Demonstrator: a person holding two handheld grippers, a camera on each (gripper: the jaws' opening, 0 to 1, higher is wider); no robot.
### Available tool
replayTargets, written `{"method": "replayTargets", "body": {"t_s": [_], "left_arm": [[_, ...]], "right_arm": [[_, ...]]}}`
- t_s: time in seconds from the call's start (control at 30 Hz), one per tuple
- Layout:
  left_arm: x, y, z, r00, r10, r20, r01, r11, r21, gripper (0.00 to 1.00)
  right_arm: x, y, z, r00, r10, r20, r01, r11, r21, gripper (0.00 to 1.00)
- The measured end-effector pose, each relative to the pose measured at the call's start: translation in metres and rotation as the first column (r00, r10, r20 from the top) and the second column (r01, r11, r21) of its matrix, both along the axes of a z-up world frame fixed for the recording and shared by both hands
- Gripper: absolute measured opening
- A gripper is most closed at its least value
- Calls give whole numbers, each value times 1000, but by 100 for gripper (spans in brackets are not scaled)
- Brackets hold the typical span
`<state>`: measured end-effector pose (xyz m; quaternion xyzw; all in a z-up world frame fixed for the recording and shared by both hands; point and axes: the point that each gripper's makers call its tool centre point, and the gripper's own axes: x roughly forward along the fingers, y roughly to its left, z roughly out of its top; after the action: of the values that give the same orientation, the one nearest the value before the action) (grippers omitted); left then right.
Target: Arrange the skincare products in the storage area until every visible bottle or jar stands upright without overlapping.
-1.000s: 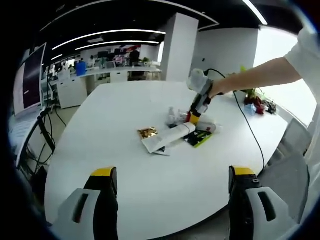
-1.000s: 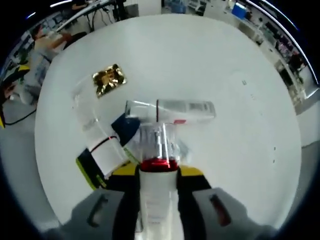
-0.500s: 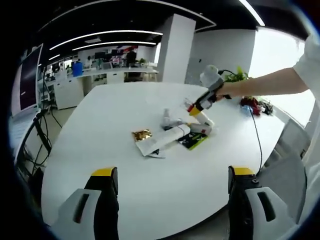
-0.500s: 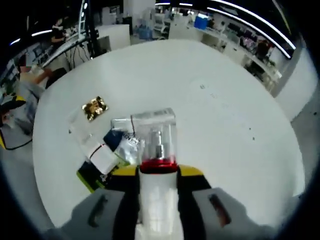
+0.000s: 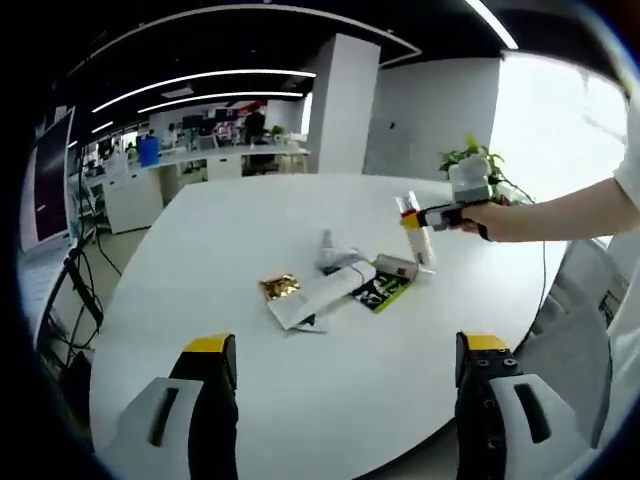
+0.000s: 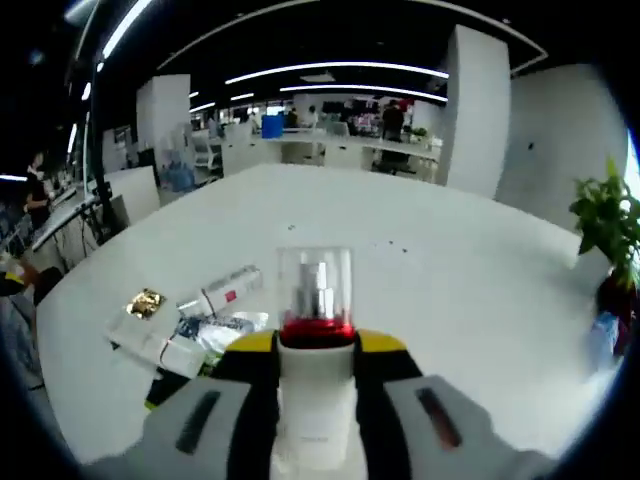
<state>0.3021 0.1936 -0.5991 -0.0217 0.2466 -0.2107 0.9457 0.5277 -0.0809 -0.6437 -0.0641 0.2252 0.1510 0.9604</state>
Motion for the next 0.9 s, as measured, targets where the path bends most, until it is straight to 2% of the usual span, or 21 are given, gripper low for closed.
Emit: {"method": "replayTargets", "body": {"t_s": [0.13,0.27,0.4,0.57,0.9], "left_arm": [[-1,-4,3,1000,-9,7,9,1000,1,89],[-3,-8,4,1000,-24,7,24,1000,4,89],[-3,-13,5,999,-38,9,37,999,3,89],[-1,-20,5,998,-57,16,57,998,-1,89],[0,-24,6,997,-75,24,75,997,-4,89]], "right_arm": [[-17,-17,5,991,-109,73,105,992,64,28],[-24,-22,8,988,-121,94,114,991,75,27],[-26,-28,11,983,-133,129,127,990,53,27],[-35,-34,11,971,-186,151,175,981,82,28],[-50,-33,12,952,-242,186,231,970,79,28]]}}
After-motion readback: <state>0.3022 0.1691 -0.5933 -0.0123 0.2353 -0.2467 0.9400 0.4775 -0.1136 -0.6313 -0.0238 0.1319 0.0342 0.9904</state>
